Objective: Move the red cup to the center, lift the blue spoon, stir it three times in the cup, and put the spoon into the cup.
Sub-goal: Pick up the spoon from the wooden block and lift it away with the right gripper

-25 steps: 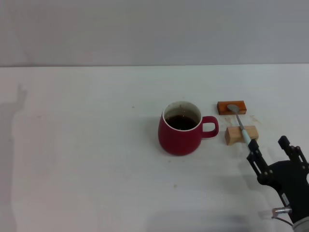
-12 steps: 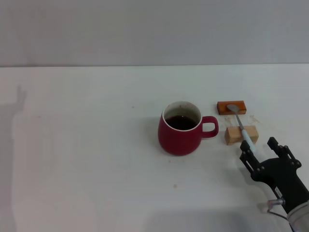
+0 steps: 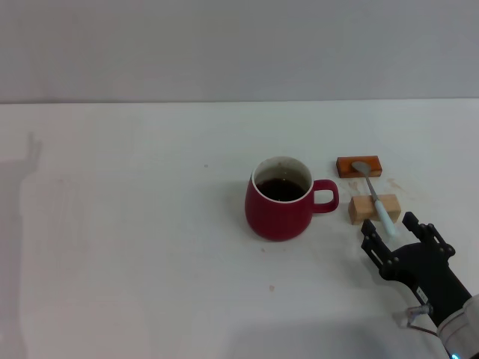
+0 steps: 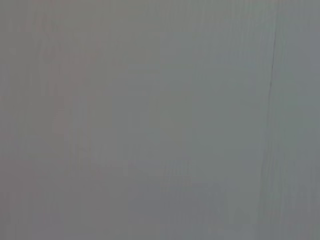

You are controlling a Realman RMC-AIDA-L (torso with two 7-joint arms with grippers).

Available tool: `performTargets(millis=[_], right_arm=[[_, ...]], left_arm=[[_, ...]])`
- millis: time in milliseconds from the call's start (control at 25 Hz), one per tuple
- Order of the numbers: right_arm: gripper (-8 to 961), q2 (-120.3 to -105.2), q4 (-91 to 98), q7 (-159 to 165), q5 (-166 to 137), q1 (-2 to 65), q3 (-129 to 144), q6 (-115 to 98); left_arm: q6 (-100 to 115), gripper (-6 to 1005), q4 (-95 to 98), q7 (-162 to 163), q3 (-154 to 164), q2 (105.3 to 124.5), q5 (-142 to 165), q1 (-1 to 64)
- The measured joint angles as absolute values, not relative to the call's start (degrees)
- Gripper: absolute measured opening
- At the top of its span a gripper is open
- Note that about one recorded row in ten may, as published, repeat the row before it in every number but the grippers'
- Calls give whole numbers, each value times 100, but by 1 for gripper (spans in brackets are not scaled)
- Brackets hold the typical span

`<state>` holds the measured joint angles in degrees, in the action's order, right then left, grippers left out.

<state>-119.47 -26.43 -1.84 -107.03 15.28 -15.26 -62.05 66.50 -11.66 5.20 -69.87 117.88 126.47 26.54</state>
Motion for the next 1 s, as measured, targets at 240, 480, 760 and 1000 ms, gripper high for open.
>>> performTargets(millis=[240,480,760,1000], right_arm=[[722,-11949,-2577,-206,-10686,1556,-1534,-6204],[722,-11976,-2555,-228,-10657,1591,-1579,-6196],[722,-11988,-2637,-301,-10567,1683,-1591,-6161],[723,-11988,-2690,-303,-10280,1783,-1527,-6046]], left_arm=[[6709,862,-1177,526,-6966,11786,12648,2654],[6752,862,-1178,550,-6943,11787,12648,2643],[6874,863,-1178,568,-6935,11793,12648,2573],[6955,862,-1178,576,-6934,11783,12648,2536]])
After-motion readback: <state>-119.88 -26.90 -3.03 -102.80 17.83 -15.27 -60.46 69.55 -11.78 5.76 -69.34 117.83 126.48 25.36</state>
